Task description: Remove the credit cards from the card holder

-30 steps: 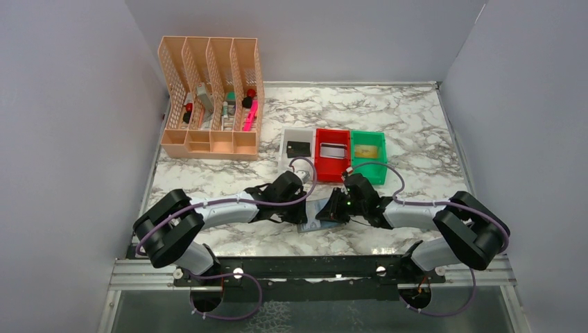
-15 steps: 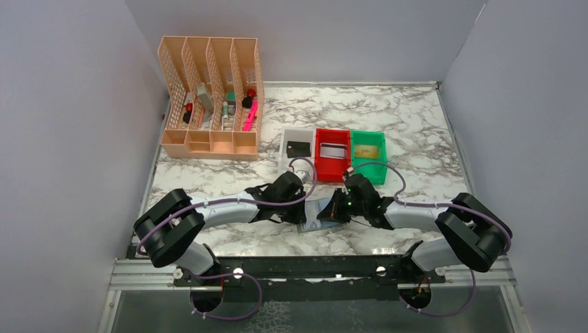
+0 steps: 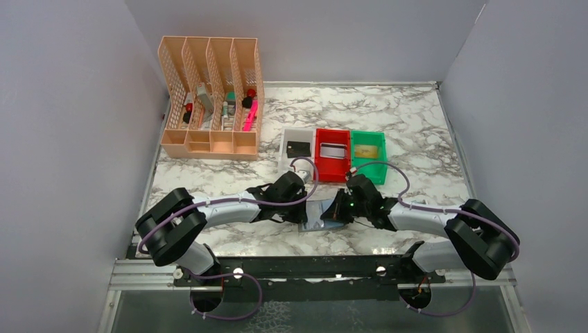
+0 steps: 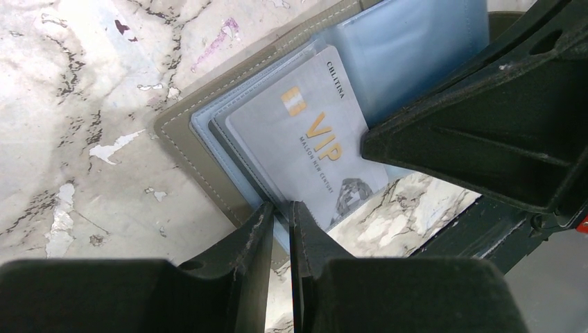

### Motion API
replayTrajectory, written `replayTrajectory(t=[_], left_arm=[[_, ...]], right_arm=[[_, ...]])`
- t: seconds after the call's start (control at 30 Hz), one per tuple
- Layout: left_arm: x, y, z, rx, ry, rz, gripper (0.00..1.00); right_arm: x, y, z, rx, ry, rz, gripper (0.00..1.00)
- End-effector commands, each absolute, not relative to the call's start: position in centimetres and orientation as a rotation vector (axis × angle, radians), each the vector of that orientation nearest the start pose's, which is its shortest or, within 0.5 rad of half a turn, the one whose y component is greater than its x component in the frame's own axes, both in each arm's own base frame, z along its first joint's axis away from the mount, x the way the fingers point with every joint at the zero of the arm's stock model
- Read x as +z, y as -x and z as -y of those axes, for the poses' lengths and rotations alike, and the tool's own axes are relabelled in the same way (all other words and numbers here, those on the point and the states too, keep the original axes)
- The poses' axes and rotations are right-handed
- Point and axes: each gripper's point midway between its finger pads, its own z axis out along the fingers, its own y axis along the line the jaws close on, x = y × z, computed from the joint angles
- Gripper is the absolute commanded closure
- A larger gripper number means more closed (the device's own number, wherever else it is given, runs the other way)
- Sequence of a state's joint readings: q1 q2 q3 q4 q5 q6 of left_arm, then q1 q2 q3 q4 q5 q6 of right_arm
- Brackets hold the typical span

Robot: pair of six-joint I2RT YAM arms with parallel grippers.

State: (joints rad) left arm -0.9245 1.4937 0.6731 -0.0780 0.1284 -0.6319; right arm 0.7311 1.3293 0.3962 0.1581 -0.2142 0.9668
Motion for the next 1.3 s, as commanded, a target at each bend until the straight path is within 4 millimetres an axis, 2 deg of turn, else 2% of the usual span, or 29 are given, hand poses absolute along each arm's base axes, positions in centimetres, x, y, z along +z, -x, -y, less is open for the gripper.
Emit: replayTrajectory(t=[0.0, 0.27, 0.37, 0.5, 0.6, 0.67, 0.8, 1.0, 1.17, 1.27], left_arm=[[0.0, -16.1, 27.3, -0.604, -0.464, -2.68, 0.81], [0.4, -16.3, 27.6, -0.617, -0.467, -2.669, 0.8], [1.6, -16.6, 28.2, -0.646, -0.463, -2.639, 0.72], [4.1, -17.5, 29.2, -0.704, -0.448, -2.567, 0.58], [5.7, -17.9, 30.2, -0.751, -0.454, -2.522, 0.54], [6.0, -17.9, 30.6, -0.759, -0.472, -2.508, 0.53], [4.7, -17.6, 30.5, -0.708, -0.5, -2.543, 0.53], [1.7, -17.3, 27.8, -0.42, -0.482, -2.655, 0.59], [0.8, -17.1, 27.2, -0.302, -0.513, -2.677, 0.61], [0.4, -17.0, 27.2, -0.247, -0.549, -2.684, 0.66]], right_arm=[[1.8, -18.3, -23.9, 0.879, -0.21, -2.593, 0.98], [2.2, -18.2, -24.5, 0.925, -0.157, -2.581, 0.96], [2.3, -17.8, -25.2, 0.982, -0.139, -2.592, 0.96], [1.9, -17.4, -25.8, 1.035, -0.166, -2.613, 0.96], [1.5, -17.3, -25.7, 1.034, -0.189, -2.621, 0.96], [1.3, -17.2, -25.7, 1.037, -0.201, -2.623, 0.96], [1.3, -17.2, -25.7, 1.042, -0.207, -2.622, 0.96], [1.4, -17.2, -25.6, 1.041, -0.21, -2.616, 0.96], [1.6, -17.1, -25.8, 1.062, -0.207, -2.609, 0.93], [1.8, -17.3, -25.9, 1.067, -0.217, -2.597, 0.89]])
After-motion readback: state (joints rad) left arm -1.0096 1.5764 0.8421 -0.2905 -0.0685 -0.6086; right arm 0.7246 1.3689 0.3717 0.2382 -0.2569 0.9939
